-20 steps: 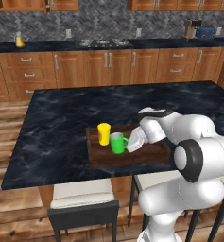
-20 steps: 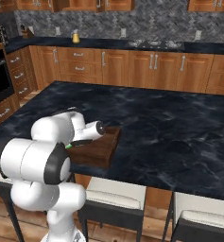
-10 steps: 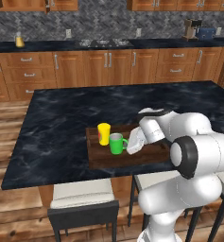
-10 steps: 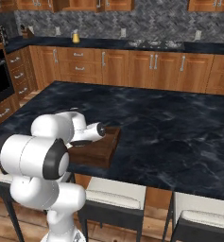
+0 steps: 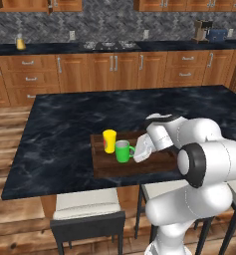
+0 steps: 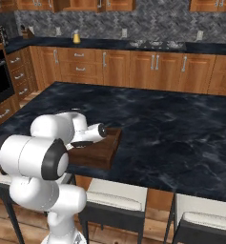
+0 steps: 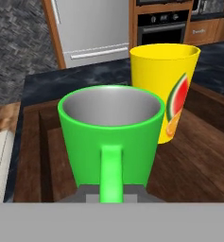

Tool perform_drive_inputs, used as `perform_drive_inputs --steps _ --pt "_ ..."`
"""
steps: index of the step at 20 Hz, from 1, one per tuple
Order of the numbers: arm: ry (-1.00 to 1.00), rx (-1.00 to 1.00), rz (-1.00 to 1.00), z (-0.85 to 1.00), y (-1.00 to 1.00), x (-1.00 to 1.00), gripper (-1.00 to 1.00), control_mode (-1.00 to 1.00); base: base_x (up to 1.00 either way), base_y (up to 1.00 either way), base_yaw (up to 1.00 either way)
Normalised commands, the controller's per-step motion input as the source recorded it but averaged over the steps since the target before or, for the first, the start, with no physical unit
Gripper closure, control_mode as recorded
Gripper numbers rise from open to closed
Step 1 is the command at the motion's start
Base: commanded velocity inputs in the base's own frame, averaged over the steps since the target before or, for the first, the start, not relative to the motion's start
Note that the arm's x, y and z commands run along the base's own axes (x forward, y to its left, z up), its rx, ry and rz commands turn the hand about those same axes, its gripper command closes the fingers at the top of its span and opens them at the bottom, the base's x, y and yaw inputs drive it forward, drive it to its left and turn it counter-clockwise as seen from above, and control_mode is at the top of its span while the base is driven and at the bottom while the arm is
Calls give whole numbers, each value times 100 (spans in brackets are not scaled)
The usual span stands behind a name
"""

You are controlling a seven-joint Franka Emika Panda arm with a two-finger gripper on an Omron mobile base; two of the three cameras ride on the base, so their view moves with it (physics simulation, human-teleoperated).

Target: There is a tray on the dining counter. Grab the cup, mug, and pitcher and place them on the tray. The pitcher may be placed next to the tray if it cannot fit the tray.

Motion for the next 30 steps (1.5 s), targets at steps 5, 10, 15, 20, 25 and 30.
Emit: perform_drive_inputs --steps 5,10,15,20,25,30 --pt "0 0 0 0 0 0 -100 -100 0 0 0" --pt "0 0 0 0 0 0 -100 -100 0 0 0" --pt "0 0 0 0 0 0 -100 -100 0 0 0" --pt "0 0 0 0 0 0 -100 -100 0 0 0" --pt "0 0 0 11 0 0 -100 -100 0 0 0" --pt "0 -1 -1 59 0 0 -100 -100 0 0 0"
